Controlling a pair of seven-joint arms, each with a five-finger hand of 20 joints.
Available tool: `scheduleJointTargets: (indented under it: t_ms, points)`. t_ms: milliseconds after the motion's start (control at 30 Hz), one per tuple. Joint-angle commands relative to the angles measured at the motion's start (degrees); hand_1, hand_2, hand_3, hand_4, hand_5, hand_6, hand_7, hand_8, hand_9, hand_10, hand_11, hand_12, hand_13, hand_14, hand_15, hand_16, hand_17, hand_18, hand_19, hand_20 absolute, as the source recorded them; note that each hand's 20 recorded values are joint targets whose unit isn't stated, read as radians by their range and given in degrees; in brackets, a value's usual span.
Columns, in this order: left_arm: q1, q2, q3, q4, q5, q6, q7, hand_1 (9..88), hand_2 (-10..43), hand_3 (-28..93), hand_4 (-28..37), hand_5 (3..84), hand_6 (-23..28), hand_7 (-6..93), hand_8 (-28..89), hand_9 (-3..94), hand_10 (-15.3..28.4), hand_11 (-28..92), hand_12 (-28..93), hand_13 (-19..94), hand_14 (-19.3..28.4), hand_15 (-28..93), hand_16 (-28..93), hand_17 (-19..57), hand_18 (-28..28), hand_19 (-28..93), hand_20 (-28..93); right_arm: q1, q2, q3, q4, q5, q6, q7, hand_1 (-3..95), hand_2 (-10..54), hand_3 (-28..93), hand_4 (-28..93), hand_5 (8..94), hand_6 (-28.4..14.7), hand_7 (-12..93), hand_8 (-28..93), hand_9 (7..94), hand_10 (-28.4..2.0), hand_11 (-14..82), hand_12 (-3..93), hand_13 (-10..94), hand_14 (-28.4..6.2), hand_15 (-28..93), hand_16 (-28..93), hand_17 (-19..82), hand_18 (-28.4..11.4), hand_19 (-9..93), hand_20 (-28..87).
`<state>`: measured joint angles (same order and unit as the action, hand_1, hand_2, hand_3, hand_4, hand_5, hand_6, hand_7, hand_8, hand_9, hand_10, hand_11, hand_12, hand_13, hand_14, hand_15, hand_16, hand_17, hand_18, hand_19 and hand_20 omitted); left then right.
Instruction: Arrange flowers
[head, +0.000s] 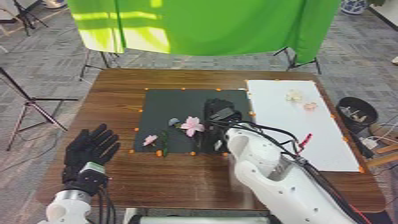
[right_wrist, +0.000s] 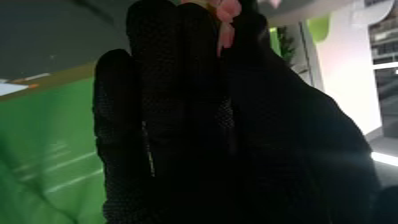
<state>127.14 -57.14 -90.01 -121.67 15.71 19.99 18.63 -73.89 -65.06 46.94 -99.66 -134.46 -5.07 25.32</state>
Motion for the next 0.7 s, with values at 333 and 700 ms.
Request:
scheduleJointTargets:
  t_ms: [333, 700]
  points:
    - [-0.7, -0.73, 1.07, 0.82, 0.25, 0.87, -1.01, 30.6, 17.1, 71, -28.3, 46.6, 11.3, 20.2, -10, 41.7, 17.3, 35, 12, 30, 18.7, 53, -11, -6.1, 17.0, 44, 10, -0.1, -2.4, -0.7, 0.2, -1.2, -3.4, 0.2, 53.2, -9.5, 71, -28, 71.3, 0.0, 17, -1, 81.2, -11.2, 11.4, 26.1, 72, -7.6, 28, 34, 30, -17.7, 71, 28]
    - [-0.6, -0.99, 0.9, 1.08, 0.3, 1.17, -1.42, 30.8, 17.1, 71, -28.3, 46.8, 11.4, 20.1, -10, 41.8, 17.3, 35, 12, 30, 18.7, 53, -11, -6.1, 17.0, 44, 10, 0.1, -1.5, -0.3, -1.1, -0.5, -3.4, 1.2, 48.9, -9.2, 75, -28, 68.9, -0.7, 16, -2, 76.3, -12.9, 14.9, 17.0, 70, -9.1, 30, 26, 29, -18.2, 71, 27]
